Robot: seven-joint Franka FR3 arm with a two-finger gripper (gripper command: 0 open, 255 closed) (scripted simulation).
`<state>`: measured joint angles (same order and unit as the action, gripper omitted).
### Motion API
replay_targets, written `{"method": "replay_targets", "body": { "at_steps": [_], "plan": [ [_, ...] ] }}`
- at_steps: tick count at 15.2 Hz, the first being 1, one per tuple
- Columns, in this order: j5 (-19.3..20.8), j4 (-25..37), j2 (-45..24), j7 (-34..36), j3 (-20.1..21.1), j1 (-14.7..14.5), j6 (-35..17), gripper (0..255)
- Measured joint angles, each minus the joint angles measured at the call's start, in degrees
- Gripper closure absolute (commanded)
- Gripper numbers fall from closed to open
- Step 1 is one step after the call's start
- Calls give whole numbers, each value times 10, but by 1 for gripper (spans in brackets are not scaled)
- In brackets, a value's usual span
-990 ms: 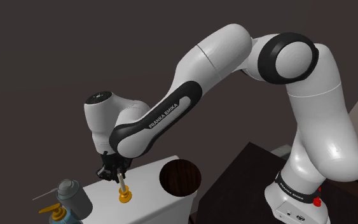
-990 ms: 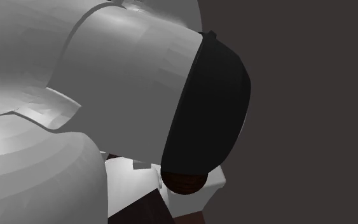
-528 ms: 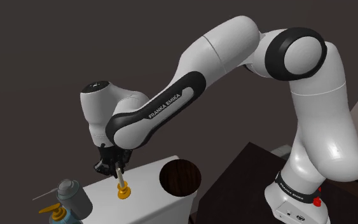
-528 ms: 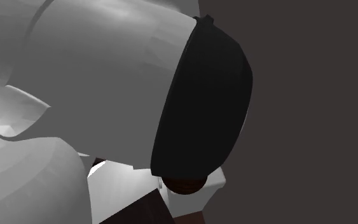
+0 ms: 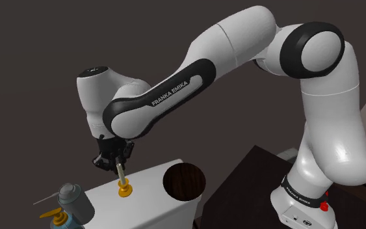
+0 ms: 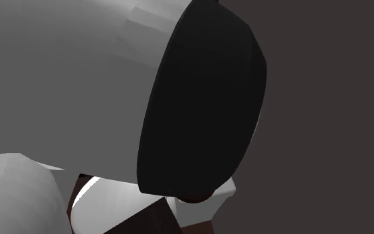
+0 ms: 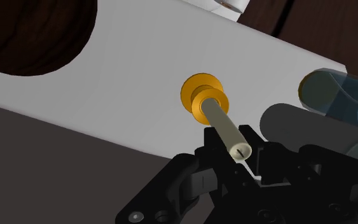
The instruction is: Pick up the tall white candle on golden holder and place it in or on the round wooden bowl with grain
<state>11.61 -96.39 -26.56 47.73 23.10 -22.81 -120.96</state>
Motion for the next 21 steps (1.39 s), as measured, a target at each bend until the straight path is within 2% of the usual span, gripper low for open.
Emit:
{"method": "replay_targets", "body": {
  "at_steps": [9, 17, 21],
  "plan": [
    [-13, 32, 25, -8, 7, 3, 55, 255],
    [-87, -160, 199, -78, 14, 66, 22, 255],
    [-127, -246, 284, -127, 2, 86, 14, 255]
  ]
}}
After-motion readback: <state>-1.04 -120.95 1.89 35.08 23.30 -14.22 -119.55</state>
